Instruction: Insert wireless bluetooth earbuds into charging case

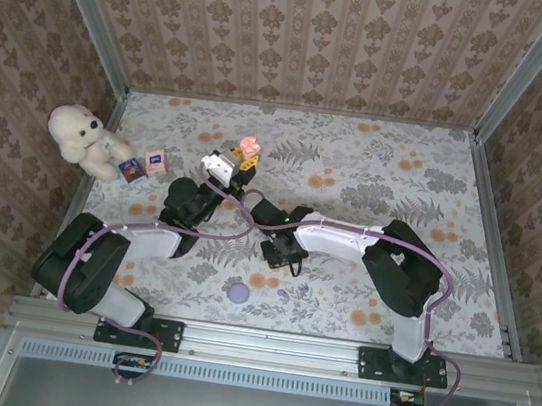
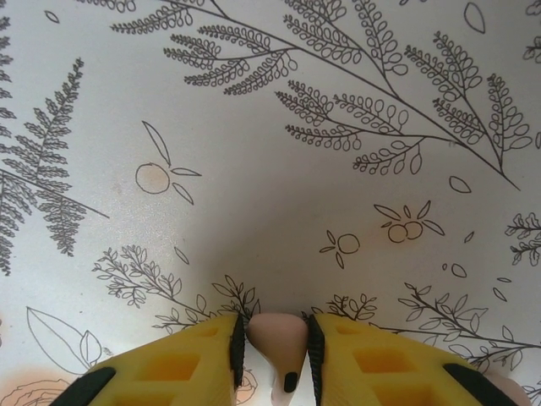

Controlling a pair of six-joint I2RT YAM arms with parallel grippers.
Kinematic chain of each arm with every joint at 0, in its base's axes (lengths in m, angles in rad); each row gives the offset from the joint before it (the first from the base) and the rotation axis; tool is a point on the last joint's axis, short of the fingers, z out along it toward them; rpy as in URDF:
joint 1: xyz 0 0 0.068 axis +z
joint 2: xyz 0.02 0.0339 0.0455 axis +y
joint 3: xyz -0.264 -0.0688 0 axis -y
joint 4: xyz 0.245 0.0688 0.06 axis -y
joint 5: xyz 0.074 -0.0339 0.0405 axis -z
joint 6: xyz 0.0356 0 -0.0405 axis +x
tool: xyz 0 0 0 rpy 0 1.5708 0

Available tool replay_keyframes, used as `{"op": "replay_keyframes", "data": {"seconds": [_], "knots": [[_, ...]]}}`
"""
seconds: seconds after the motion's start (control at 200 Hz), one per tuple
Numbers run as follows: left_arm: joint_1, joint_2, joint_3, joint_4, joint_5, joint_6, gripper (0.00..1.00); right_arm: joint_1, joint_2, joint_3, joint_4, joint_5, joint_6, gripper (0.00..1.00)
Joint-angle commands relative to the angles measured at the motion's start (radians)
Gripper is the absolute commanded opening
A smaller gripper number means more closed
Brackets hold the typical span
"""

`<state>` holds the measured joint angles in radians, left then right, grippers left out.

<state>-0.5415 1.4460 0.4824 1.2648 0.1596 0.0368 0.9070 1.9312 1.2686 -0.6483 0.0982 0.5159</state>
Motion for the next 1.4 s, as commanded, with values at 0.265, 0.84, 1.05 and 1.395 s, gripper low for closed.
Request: {"op": "replay_keyframes", "data": {"seconds": [0.265, 0.84, 1.05, 1.395], "knots": [[0.000, -0.028, 0.022, 0.031, 0.035, -0.025, 0.00, 0.008, 0.002, 0.004, -0.016, 0.033, -0.013, 0.22], [0.000, -0.034, 0.033, 0.030, 0.087, -0.028, 0.00, -0.030, -0.196, -0.064, 0.012, 0.123, 0.003, 0.18], [0.000, -0.036, 0.046, 0.029, 0.160, -0.035, 0.00, -0.078, -0.352, -0.086, 0.042, 0.157, -0.020, 0.16], [-0.024, -0.013, 0.091, 0.027, 0.289, -0.053, 0.00, -0.189, -0.592, 0.019, 0.106, 0.144, -0.123, 0.17]]}}
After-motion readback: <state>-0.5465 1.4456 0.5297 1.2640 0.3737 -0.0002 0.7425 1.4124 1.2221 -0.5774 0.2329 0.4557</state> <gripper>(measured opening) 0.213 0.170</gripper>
